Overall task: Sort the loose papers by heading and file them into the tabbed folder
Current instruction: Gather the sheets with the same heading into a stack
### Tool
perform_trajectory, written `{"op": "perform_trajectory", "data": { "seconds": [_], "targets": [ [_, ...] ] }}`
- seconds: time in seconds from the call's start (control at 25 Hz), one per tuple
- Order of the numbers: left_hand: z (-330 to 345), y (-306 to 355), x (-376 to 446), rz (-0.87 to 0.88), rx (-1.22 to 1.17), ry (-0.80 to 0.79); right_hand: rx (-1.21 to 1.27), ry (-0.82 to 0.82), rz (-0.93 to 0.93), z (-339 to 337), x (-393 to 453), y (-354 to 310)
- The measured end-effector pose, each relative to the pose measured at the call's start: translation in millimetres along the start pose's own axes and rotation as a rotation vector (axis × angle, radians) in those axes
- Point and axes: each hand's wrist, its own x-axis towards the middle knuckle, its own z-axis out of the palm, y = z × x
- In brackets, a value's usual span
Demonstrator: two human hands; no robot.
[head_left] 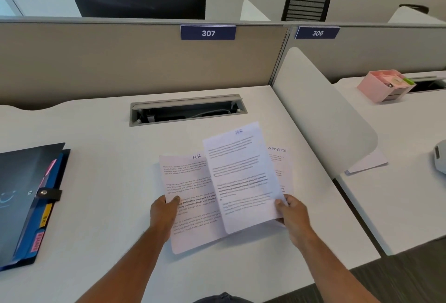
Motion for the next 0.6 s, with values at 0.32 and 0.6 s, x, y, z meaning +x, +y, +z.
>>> {"op": "perform_trajectory", "data": {
  "seconds": [0.32, 0.6],
  "targets": [
    [-1.0, 2.7, -4.8, -0.023, -0.004, -0.023, -0.064, -0.206, 0.111, 75.5, -36.0, 9.8],
    [-1.7, 1.0, -4.2, -0.011, -0.046, -0.036, -0.217, -0.273, 0.045, 95.5, -45.7, 6.2]
  ]
}}
